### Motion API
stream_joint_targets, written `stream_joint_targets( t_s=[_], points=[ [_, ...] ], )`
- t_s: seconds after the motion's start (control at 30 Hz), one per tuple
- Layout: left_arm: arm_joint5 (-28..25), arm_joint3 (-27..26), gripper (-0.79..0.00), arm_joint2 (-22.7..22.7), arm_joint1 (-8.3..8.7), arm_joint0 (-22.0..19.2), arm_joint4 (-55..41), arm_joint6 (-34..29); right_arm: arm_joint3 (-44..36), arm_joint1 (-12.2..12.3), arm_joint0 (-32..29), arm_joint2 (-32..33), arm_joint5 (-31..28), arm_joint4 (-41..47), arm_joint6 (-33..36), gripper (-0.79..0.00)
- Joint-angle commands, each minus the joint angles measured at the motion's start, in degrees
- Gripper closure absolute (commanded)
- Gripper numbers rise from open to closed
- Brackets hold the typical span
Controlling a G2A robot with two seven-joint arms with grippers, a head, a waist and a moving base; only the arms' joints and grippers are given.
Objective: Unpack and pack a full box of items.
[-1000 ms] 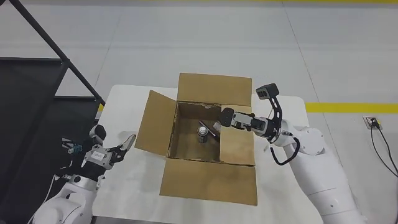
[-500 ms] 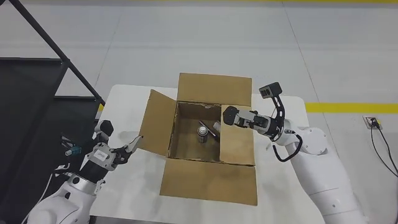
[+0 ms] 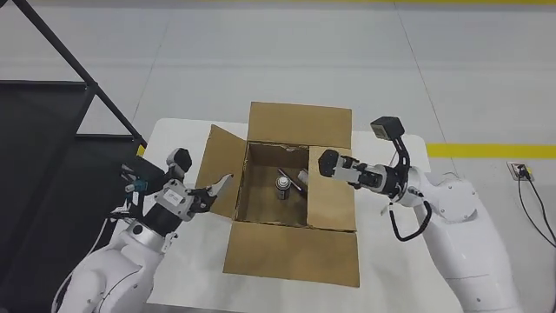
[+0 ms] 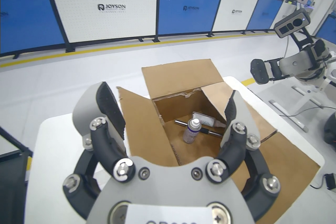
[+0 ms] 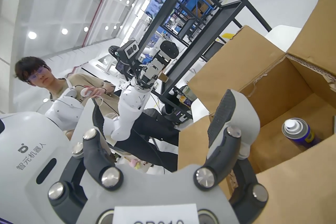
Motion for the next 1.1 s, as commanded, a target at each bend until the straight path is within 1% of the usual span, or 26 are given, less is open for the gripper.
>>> stream_joint_targets(
  t_s=[0.0,0.2,0.33,0.37,0.7,0.77,0.83,0.9,1.07],
  points=[
    [0.0,1.8,-0.785,3.3,-0.29,-3.3,-2.6,-2.8,-1.9,0.7,-1.6,2.2,-0.1,-1.1,0.8,-0.785],
    [0.2,7.5,-0.785,12.2,-1.36,-10.8,-6.3,-8.2,-7.1,2.6,-6.9,9.7,0.7,-3.2,1.8,-0.785],
    [0.7,11.3,-0.785,16.7,-2.12,-14.3,-10.3,-11.9,-9.7,3.6,-10.3,14.0,1.6,-3.9,0.8,-0.785],
    [0.6,11.9,-0.785,17.3,-2.2,-14.8,-10.9,-13.1,-9.9,3.7,-10.5,14.3,1.7,-4.0,1.0,-0.785],
    [0.6,11.9,-0.785,17.3,-2.2,-14.8,-10.9,-13.1,-9.9,3.7,-10.5,14.3,1.7,-4.0,1.0,-0.785],
    [1.2,12.4,-0.785,16.9,-2.22,-14.5,-11.5,-12.3,-9.9,3.7,-10.5,14.3,1.7,-4.0,1.0,-0.785],
    [1.4,13.7,-0.785,17.3,-2.33,-14.4,-13.4,-13.3,-9.9,3.7,-10.5,14.3,1.7,-4.0,1.0,-0.785],
    [1.5,15.6,-0.785,18.4,-2.63,-15.2,-16.5,-14.5,-11.0,3.8,-11.0,13.8,2.6,-5.0,-0.7,-0.785],
    [1.2,21.9,-0.785,22.5,-3.57,-19.2,-22.3,-19.1,-10.7,4.4,-11.0,14.9,3.7,-5.9,-1.4,-0.785]
  ],
)
